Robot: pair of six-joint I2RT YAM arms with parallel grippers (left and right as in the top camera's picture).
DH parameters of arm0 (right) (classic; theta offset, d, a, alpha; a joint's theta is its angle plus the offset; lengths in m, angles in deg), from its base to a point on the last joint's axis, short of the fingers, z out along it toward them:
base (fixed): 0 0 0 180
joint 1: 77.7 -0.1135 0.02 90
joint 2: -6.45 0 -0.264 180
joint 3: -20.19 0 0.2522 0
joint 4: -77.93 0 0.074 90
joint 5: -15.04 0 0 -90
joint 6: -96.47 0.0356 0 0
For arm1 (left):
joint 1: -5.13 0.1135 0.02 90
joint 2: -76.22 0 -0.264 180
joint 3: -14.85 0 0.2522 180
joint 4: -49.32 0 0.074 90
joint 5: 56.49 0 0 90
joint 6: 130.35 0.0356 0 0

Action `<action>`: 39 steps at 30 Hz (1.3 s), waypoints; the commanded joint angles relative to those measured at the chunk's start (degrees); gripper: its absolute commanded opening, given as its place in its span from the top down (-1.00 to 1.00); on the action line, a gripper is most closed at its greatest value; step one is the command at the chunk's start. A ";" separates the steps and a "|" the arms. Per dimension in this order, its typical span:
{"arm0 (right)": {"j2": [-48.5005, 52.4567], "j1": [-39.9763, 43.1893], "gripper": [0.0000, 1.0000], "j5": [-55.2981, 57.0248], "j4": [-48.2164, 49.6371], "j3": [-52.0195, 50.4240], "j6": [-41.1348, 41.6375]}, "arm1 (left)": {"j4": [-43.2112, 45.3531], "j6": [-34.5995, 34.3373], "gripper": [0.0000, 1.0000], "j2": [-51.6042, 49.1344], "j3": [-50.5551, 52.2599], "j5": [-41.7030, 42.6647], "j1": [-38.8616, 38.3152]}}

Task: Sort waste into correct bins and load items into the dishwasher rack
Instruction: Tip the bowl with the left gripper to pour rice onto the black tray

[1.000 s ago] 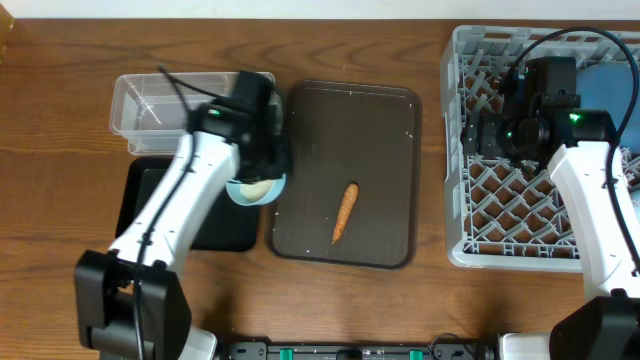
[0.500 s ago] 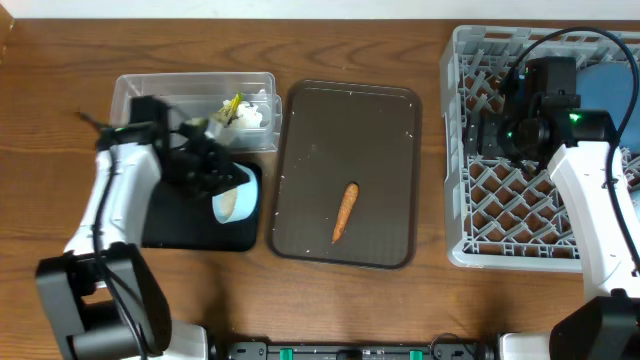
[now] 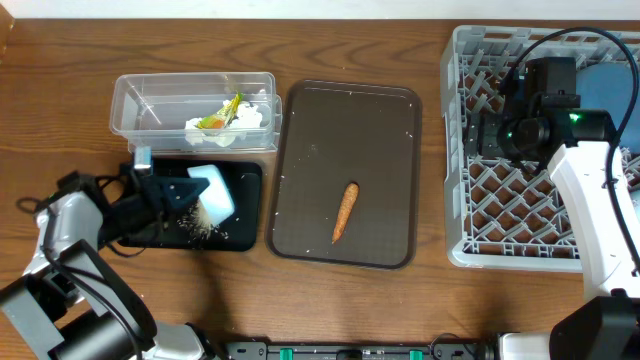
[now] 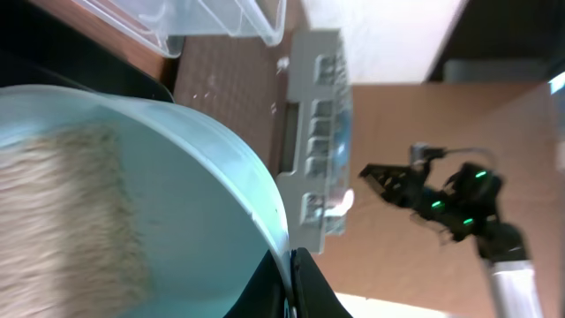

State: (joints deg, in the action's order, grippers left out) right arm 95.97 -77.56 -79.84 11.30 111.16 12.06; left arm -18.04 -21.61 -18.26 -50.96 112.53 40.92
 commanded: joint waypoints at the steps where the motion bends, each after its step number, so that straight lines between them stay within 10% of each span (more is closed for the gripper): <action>1: -0.31 -0.92 -0.79 0.57 -0.09 0.63 -0.52 | -0.20 3.02 0.88 1.53 0.90 7.06 2.19; 22: -0.31 -0.92 -0.79 0.55 -0.11 0.63 -0.52 | 0.13 2.64 0.88 1.53 0.94 8.39 2.29; 39: -0.31 -0.92 -0.78 0.52 -0.48 0.63 -0.52 | 8.02 -13.22 0.88 1.27 0.90 11.23 2.36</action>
State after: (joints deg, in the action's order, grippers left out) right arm 95.97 -77.56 -79.84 10.98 111.16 12.06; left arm -10.24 -30.26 -17.73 -50.24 120.03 42.99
